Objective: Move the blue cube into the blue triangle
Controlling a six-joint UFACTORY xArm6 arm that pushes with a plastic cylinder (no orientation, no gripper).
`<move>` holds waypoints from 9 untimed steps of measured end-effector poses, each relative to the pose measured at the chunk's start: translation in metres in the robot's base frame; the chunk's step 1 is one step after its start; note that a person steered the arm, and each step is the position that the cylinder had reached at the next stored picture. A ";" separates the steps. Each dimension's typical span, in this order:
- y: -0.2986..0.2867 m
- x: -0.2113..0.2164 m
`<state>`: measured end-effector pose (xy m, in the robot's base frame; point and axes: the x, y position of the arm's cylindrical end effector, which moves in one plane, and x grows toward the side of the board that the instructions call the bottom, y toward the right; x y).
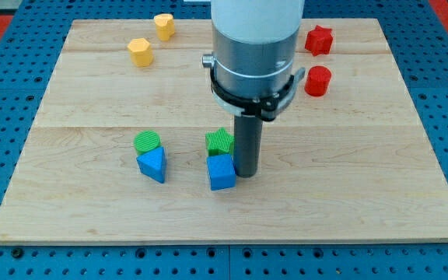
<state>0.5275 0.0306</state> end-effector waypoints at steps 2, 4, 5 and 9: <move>-0.033 0.002; 0.006 0.025; 0.079 -0.005; -0.053 -0.048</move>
